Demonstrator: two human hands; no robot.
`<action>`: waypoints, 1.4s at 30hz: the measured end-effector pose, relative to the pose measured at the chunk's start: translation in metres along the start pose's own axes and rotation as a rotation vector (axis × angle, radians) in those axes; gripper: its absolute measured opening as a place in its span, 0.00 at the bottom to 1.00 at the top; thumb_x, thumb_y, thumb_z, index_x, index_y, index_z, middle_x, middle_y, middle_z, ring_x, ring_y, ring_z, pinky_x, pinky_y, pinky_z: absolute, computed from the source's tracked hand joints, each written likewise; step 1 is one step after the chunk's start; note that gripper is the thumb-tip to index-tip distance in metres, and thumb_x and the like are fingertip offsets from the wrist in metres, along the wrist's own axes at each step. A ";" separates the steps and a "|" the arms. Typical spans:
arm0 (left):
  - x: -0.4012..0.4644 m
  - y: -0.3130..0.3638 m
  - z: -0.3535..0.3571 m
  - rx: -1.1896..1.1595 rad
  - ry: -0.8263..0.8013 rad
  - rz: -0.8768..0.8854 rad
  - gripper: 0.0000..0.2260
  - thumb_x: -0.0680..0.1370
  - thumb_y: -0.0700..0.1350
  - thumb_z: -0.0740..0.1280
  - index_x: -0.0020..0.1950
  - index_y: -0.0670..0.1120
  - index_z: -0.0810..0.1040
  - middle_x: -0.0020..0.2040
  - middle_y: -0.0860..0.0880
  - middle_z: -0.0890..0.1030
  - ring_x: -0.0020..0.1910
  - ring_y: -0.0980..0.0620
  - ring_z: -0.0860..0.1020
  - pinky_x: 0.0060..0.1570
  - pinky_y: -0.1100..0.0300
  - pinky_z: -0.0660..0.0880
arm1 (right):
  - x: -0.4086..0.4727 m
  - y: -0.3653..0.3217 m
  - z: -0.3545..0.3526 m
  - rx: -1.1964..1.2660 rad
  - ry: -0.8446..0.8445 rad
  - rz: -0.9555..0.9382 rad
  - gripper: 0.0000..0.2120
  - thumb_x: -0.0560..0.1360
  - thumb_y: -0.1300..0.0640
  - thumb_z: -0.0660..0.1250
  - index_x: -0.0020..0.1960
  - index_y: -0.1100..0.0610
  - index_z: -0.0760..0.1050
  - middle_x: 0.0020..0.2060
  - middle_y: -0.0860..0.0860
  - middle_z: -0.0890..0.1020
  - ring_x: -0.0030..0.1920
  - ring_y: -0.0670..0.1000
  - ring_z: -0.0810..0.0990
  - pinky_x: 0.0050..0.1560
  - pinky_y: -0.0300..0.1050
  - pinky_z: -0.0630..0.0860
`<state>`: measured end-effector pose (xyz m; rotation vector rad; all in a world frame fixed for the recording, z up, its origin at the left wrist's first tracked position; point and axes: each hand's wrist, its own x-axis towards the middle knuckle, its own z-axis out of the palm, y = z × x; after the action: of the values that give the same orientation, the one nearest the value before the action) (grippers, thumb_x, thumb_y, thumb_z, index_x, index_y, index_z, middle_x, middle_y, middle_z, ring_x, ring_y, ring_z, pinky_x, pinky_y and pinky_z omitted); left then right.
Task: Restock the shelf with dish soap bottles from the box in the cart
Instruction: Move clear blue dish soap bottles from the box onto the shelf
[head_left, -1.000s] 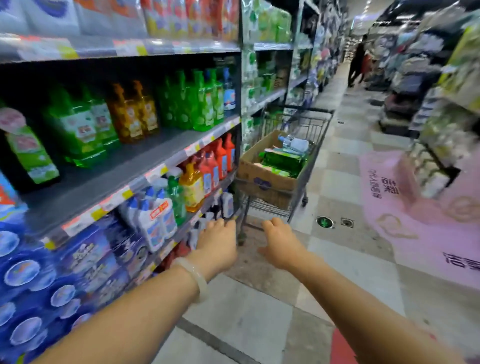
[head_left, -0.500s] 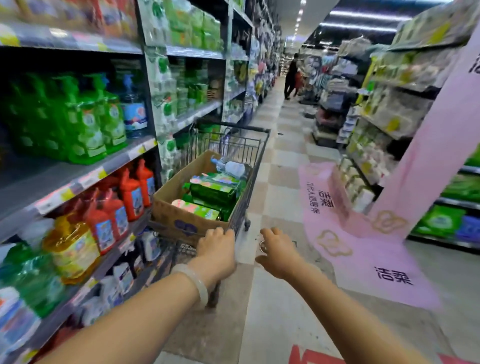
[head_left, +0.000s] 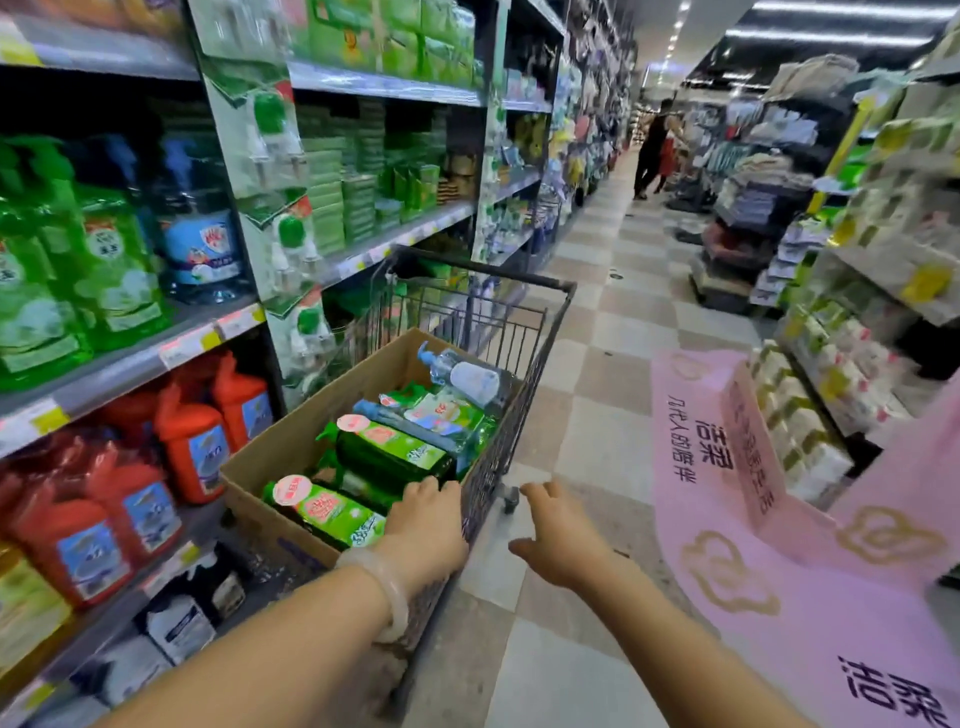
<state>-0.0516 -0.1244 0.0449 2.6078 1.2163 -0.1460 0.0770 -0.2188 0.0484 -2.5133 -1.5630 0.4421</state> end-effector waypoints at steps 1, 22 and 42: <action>0.019 0.001 -0.002 -0.012 -0.014 -0.048 0.23 0.73 0.51 0.68 0.63 0.44 0.66 0.64 0.43 0.68 0.65 0.42 0.66 0.60 0.49 0.69 | 0.019 0.011 -0.004 -0.013 -0.027 -0.021 0.27 0.74 0.51 0.67 0.68 0.58 0.63 0.64 0.58 0.68 0.64 0.59 0.67 0.63 0.49 0.68; 0.294 -0.024 0.012 -0.656 -0.030 -0.690 0.21 0.74 0.50 0.68 0.61 0.42 0.68 0.60 0.42 0.73 0.61 0.44 0.74 0.47 0.60 0.70 | 0.359 0.048 -0.010 -0.053 -0.387 -0.310 0.29 0.75 0.50 0.65 0.71 0.61 0.61 0.66 0.61 0.68 0.67 0.59 0.67 0.66 0.48 0.67; 0.387 -0.045 0.064 -1.079 0.114 -1.722 0.32 0.70 0.45 0.71 0.70 0.40 0.62 0.68 0.41 0.64 0.67 0.42 0.67 0.65 0.55 0.69 | 0.486 -0.002 0.071 0.192 -0.984 -0.193 0.31 0.80 0.39 0.49 0.65 0.63 0.71 0.66 0.62 0.73 0.65 0.59 0.73 0.64 0.51 0.69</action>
<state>0.1644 0.1711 -0.1025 0.2867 2.2460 0.2810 0.2537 0.2142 -0.1000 -2.0218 -1.8454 1.8801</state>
